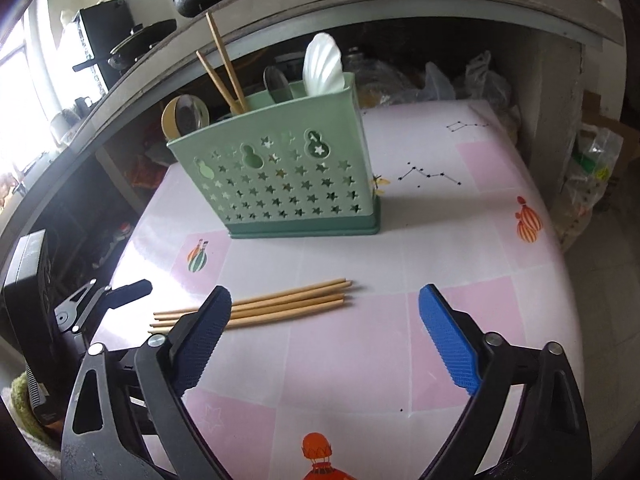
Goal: Organize utensils
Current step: 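Close the left tool on one wooden chopstick from the pile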
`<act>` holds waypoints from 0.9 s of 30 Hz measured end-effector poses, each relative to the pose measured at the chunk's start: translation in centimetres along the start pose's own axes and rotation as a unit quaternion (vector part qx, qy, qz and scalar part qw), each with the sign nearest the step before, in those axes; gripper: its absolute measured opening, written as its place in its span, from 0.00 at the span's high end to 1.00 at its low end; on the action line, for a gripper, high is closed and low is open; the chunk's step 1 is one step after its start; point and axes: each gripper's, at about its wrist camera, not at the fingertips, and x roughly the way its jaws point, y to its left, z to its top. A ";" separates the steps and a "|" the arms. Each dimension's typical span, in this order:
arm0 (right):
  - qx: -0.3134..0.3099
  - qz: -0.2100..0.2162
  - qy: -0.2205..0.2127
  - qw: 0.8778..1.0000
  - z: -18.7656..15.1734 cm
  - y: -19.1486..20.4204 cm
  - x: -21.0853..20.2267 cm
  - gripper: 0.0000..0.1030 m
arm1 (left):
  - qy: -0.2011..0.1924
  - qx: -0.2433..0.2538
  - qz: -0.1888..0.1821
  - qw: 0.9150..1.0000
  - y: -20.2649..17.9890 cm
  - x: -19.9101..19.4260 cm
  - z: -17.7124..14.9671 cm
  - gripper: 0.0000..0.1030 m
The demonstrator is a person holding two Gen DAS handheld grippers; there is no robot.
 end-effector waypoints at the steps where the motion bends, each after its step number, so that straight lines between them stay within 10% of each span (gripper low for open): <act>1: -0.004 0.000 0.002 1.000 -0.1 0.1 0.1 0.15 | 0.001 0.015 0.003 1.000 -0.4 0.3 0.0 0.19; 13: 0.034 0.018 0.037 0.999 -1.1 -1.0 1.5 0.16 | 0.042 0.120 0.002 0.992 -3.0 3.7 0.2 0.81; 27: 0.056 0.024 0.038 0.997 -1.4 -1.9 1.4 0.16 | 0.033 0.156 -0.005 0.987 -4.1 3.8 0.1 0.98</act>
